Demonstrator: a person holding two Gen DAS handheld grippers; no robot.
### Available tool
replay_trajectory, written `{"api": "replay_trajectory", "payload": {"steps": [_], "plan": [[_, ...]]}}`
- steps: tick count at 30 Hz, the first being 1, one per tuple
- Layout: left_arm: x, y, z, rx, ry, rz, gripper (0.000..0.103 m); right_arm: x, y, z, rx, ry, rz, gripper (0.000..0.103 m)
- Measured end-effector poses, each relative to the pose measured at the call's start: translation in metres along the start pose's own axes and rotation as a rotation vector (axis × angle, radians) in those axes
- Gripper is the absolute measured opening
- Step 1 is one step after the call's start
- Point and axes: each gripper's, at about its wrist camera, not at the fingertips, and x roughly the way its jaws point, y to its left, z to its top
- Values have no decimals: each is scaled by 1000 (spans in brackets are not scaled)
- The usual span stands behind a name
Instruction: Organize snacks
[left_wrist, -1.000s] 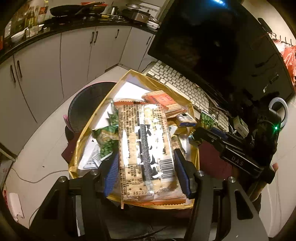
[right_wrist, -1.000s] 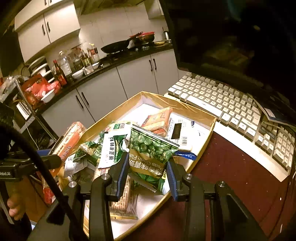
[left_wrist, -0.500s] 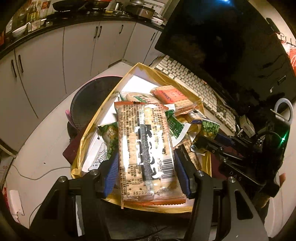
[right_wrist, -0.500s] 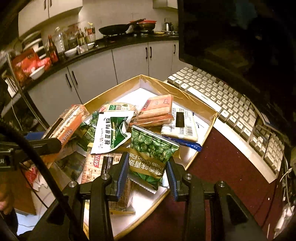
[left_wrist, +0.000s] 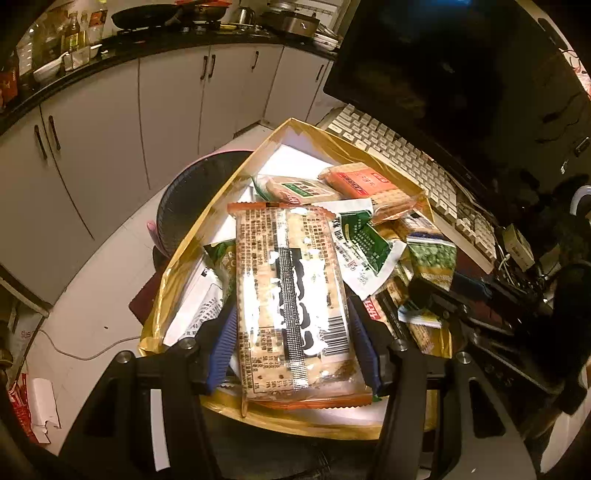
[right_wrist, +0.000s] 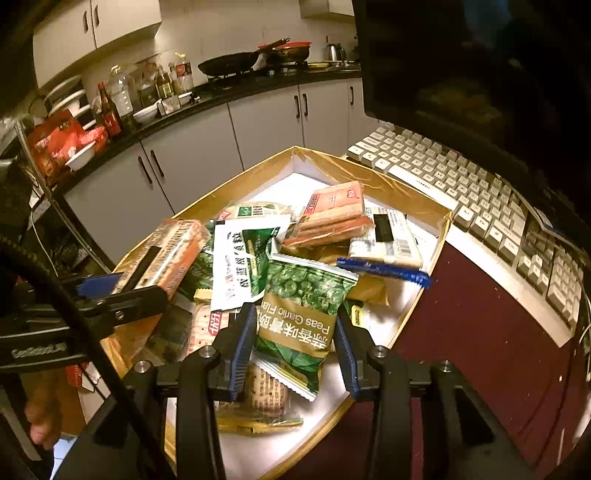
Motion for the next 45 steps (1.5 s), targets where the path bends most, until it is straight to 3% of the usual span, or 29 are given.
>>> {"api": "replay_trajectory", "payload": {"steps": [2,4,7,13,21,28,35,45], "plan": [[-2,-1,-2,-2,-14,10,59,-8,1,-6,17,-26,30,51],[-5,-5,-5,10,-31,9,68,-16,2,-10,30,-51,57,58],[-12,-12,-8,23,-75,-13,80,-31,5,-16,43,-91,76,61],[-24,-29,-14,55,-128,14,84,-52,5,-23,86,-151,101,63],[-39,-41,-26,74,-183,69,87,-66,0,-39,152,-148,95,63],[-40,-46,-30,65,-134,8,88,-69,-11,-50,216,-146,100,63],[-49,-55,-35,101,-180,77,88,-81,-13,-55,230,-180,101,63],[-42,-49,-42,91,-186,140,88,-74,-20,-66,260,-159,92,63]]}}
